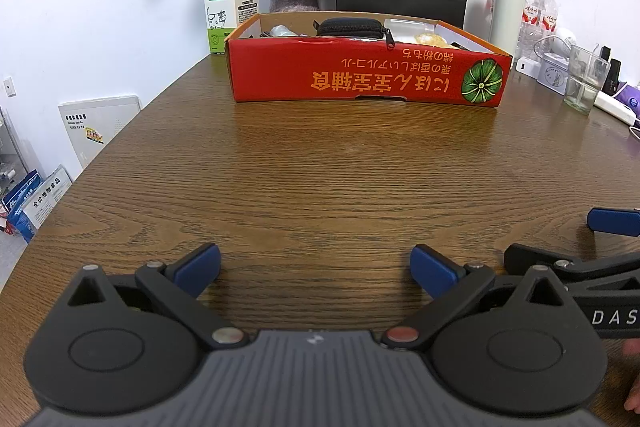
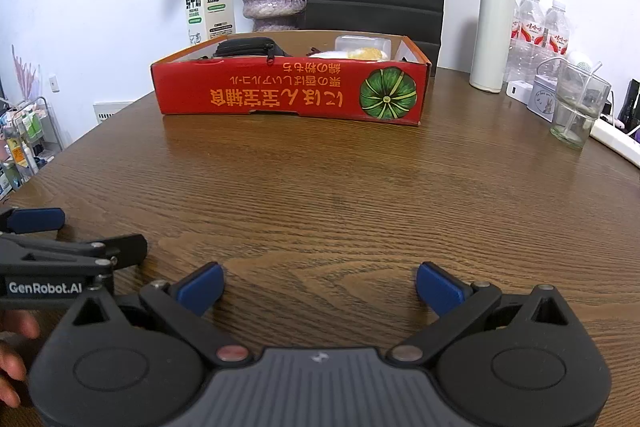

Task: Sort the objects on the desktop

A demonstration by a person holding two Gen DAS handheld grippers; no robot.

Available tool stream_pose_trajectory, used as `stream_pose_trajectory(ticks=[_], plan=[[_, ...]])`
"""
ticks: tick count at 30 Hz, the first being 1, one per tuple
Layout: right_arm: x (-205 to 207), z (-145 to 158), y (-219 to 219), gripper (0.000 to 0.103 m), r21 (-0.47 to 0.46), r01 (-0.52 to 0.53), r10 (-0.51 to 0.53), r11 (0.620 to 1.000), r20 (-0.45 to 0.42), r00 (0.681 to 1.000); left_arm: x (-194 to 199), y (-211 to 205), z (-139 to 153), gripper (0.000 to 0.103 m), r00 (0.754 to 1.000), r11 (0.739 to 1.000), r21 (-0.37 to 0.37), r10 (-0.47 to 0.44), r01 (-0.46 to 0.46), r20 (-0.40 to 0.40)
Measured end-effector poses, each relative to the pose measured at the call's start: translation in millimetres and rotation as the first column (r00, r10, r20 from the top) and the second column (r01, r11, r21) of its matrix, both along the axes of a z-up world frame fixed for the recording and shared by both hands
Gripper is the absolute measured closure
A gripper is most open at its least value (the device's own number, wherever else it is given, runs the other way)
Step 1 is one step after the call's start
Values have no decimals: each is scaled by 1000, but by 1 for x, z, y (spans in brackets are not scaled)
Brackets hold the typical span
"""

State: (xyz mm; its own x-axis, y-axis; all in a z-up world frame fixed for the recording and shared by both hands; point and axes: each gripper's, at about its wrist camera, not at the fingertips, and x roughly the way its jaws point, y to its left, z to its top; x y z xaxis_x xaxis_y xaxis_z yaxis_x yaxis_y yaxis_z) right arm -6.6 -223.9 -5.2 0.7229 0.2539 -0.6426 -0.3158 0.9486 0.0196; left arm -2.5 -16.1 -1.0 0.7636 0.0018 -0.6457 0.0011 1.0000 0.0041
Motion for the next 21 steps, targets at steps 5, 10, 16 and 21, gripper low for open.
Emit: stream_pose_trajectory(ticks=[5, 10, 16, 21], plan=[[0, 0, 1, 0, 0, -5, 5, 1000, 0, 1000, 0, 0, 0, 0, 1000, 1000, 1, 0, 0, 0], [-1, 0, 1, 0, 0, -5, 5, 1000, 0, 1000, 0, 1, 0, 0, 1000, 1000, 1, 0, 0, 0], [-1, 0, 1, 0, 0, -5, 5, 1000, 0, 1000, 0, 1, 0, 0, 1000, 1000, 1, -1, 1, 0], [-1, 0, 1, 0, 0, -4, 4, 1000, 0, 1000, 1, 2, -1, 0, 1000, 1000, 1, 1, -1, 0]])
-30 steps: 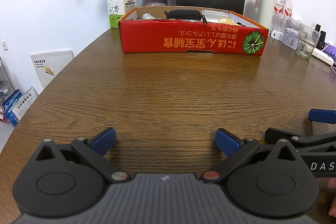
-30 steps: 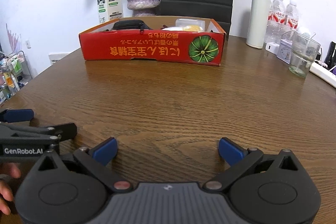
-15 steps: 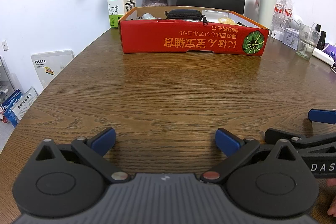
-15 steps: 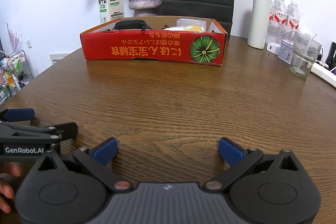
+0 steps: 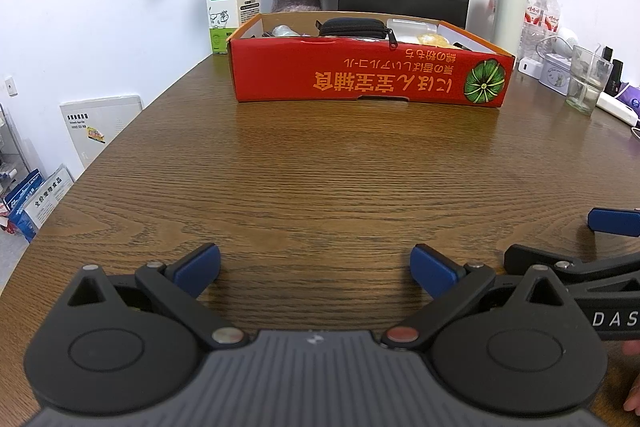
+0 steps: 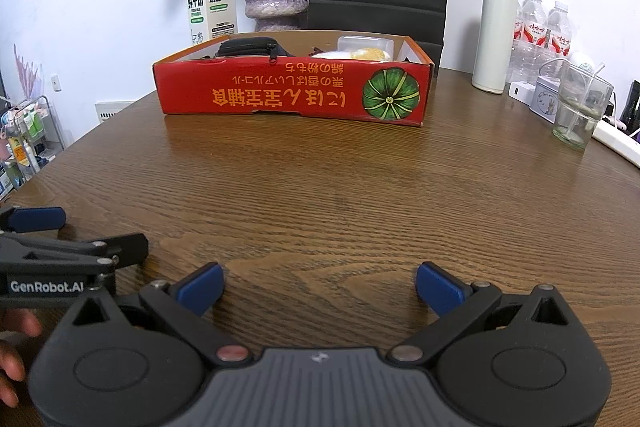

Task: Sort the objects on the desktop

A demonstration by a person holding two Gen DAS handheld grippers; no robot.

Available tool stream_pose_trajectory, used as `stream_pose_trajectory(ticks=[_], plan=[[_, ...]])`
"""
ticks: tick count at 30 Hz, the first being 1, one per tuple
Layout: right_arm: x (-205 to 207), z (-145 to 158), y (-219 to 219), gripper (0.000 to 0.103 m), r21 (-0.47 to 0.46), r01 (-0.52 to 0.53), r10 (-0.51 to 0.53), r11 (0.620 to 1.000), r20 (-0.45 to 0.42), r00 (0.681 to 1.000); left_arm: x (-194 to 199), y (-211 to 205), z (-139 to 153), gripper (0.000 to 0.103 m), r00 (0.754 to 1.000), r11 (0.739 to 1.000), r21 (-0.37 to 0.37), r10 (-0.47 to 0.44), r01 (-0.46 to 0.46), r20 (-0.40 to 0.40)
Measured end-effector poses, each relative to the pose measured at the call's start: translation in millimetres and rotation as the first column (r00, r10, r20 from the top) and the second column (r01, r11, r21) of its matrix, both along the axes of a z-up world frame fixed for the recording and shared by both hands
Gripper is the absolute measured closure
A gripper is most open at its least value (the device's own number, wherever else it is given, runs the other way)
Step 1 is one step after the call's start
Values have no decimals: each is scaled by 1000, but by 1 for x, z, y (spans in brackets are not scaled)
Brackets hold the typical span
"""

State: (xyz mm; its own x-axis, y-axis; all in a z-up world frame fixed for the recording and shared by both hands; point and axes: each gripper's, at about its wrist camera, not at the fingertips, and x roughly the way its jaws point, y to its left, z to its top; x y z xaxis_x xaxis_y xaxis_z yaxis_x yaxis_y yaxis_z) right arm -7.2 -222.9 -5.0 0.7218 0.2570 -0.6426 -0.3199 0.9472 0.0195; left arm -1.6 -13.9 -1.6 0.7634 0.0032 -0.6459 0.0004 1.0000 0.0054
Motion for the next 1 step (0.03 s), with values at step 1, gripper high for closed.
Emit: stream_pose_trajectory(ticks=[1], plan=[[0, 0, 0, 0, 0, 0, 0, 1000, 0, 1000, 0, 0, 0, 0, 1000, 1000, 0, 0, 0, 0]])
